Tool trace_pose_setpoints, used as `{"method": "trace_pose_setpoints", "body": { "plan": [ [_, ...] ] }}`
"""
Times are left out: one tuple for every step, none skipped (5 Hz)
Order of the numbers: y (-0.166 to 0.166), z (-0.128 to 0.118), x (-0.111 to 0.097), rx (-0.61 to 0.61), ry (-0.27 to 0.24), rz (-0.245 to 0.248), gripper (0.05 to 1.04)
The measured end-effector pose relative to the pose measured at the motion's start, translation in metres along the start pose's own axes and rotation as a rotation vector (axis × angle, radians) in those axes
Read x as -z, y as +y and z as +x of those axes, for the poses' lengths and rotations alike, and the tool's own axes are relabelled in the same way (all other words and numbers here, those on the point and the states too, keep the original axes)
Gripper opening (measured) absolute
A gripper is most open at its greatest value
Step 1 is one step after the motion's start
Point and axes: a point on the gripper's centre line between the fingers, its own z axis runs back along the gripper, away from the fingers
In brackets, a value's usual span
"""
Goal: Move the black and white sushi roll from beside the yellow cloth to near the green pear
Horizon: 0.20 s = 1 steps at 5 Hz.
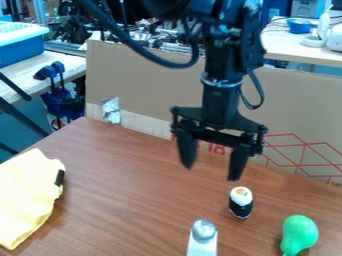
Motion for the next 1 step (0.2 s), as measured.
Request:
{"method": "trace_pose_setpoints", "body": {
  "plan": [
    [0.0127, -0.0224, -0.0191, -0.018, 0.043, 0.039, 1.001]
  ]
}}
